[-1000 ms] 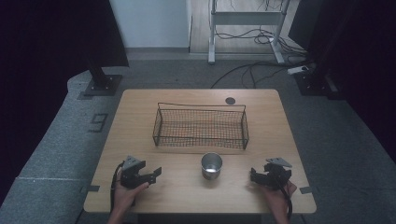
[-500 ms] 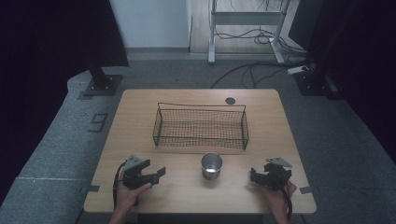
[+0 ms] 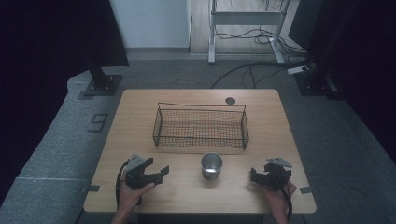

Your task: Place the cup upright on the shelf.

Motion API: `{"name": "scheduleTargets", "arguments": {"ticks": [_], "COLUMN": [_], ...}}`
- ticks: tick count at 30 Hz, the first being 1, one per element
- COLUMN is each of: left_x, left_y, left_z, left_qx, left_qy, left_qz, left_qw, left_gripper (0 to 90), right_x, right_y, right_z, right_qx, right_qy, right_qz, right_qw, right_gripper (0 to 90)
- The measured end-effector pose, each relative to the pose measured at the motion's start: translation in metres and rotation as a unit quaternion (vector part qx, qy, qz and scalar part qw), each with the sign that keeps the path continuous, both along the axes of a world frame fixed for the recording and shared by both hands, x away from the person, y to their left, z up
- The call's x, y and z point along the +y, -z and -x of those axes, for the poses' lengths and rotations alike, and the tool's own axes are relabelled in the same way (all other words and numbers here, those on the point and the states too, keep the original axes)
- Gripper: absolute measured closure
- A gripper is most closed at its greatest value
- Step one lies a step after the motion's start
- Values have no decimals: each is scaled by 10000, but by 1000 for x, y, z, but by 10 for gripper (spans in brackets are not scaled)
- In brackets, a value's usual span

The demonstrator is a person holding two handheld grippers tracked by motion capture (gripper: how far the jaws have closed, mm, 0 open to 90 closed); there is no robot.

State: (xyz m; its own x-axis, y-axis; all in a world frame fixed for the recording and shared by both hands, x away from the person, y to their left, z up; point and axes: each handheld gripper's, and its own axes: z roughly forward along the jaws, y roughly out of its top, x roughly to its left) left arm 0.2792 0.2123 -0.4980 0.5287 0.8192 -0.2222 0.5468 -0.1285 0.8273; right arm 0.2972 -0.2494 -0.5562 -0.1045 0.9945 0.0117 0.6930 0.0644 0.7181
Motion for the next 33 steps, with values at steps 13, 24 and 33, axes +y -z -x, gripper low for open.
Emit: {"name": "scheduleTargets", "arguments": {"ticks": [13, 24, 33], "left_x": [-39, -67, -75], "left_y": [-1, -15, -13], "left_z": [2, -2, -2], "left_qx": [-11, -69, -47], "left_qy": [54, 462, 532], "left_qz": [-347, -199, -131], "left_qw": [9994, 9987, 9985], "left_gripper": [181, 178, 179], "right_x": [0, -1, -1], "right_y": [0, 0, 0], "right_z": [0, 2, 2], "right_qx": [-21, -54, -77], "right_qy": [-39, -46, -71], "right_qz": [-9, -6, -7], "right_qw": [10000, 10000, 9999], "right_gripper": [35, 56, 75]}}
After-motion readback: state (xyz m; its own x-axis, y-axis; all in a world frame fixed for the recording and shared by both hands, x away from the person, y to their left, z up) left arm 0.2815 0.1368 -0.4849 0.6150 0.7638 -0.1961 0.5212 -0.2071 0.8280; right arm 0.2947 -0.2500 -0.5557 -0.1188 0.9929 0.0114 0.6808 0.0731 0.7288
